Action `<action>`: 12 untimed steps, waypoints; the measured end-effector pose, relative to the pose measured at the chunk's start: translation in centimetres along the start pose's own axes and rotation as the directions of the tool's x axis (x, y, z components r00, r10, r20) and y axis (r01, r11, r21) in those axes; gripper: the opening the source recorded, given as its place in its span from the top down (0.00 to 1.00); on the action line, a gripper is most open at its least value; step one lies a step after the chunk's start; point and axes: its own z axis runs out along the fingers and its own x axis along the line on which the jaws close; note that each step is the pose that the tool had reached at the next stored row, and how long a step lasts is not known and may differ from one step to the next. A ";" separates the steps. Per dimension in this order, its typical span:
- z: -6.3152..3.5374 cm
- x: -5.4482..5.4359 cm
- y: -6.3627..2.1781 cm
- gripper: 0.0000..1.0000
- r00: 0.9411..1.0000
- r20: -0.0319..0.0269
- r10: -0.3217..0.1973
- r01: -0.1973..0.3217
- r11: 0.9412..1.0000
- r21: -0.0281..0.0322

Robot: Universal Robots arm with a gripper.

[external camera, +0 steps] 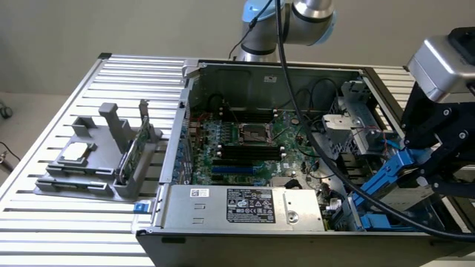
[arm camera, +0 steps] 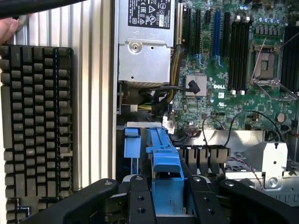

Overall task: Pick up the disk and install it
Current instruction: 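Insert the disk into the insertion slot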

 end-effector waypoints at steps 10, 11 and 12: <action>0.50 0.1 -0.03 0.53 1.000 0.001 -0.013 0.013 1.000 -0.002; 0.51 0.1 -0.11 0.53 1.000 0.001 -0.015 0.015 1.000 -0.002; 0.52 0.1 -0.23 0.53 1.000 0.001 -0.016 0.016 1.000 -0.002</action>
